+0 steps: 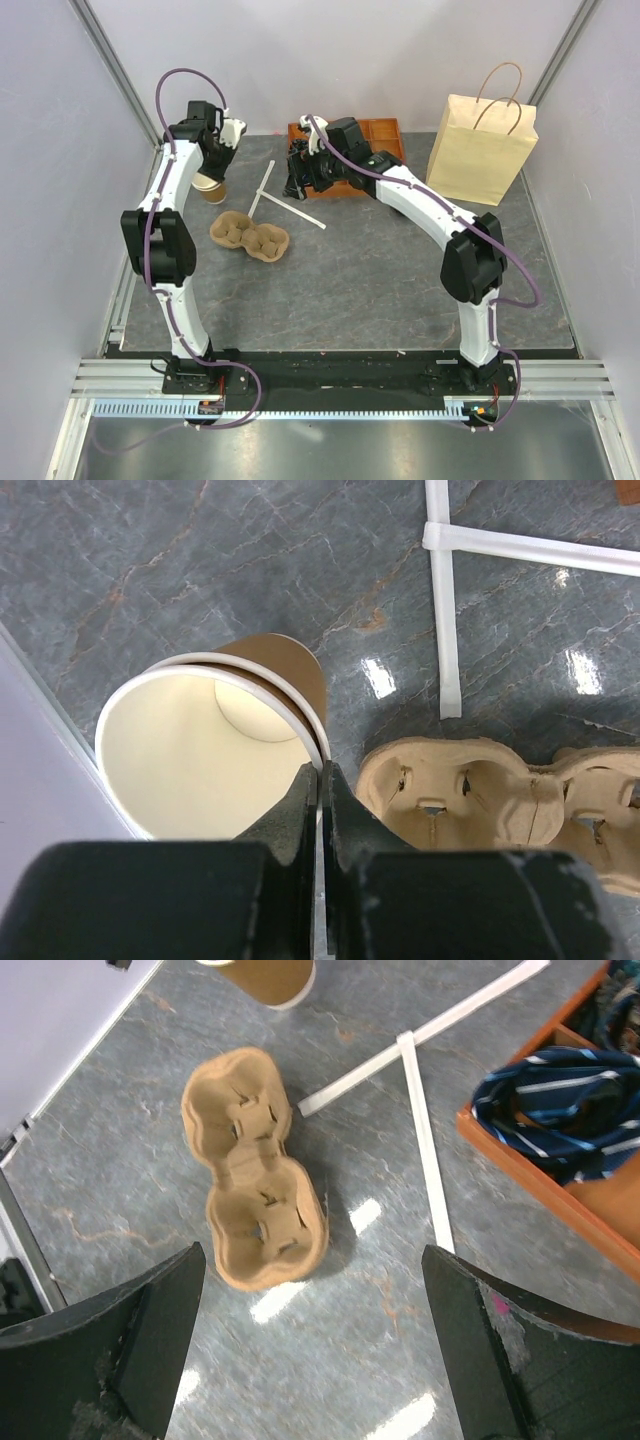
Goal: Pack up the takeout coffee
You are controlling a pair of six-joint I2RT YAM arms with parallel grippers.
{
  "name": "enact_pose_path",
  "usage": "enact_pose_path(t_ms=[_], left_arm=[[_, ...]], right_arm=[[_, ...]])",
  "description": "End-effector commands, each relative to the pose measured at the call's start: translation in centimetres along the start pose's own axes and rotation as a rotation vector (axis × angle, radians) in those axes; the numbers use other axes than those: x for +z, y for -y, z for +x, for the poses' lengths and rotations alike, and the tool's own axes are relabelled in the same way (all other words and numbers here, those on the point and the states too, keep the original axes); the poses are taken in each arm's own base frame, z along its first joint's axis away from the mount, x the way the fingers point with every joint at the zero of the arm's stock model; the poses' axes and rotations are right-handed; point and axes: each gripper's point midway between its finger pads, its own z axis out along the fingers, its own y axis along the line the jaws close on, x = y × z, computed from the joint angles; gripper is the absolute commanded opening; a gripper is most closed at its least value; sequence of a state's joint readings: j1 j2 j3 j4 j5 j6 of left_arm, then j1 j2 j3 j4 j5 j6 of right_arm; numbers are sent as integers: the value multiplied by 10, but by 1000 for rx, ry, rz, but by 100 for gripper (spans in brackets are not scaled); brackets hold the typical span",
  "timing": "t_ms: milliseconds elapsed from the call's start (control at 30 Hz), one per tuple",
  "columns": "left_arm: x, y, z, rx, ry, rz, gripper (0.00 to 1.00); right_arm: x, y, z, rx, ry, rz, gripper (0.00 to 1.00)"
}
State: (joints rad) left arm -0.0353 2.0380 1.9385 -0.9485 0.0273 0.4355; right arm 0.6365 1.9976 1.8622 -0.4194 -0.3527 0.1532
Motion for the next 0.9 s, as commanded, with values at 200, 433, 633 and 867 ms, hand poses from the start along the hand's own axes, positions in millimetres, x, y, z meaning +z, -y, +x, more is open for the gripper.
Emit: enact_pose_path(t_ms=[200,433,633,867], left_arm=[[-13,-2,-10,40,46,2,8],[1,3,-5,21,27,34,12],[8,3,0,12,10,44,22],[4,8,-2,9,28,70,30]], right_arm=[[34,-9,-17,95,49,-112,98],[33,-9,-13,99,46,-115,98],[32,-9,-14,96,50,-114,98],[32,-10,-14,92,48,-116,98]])
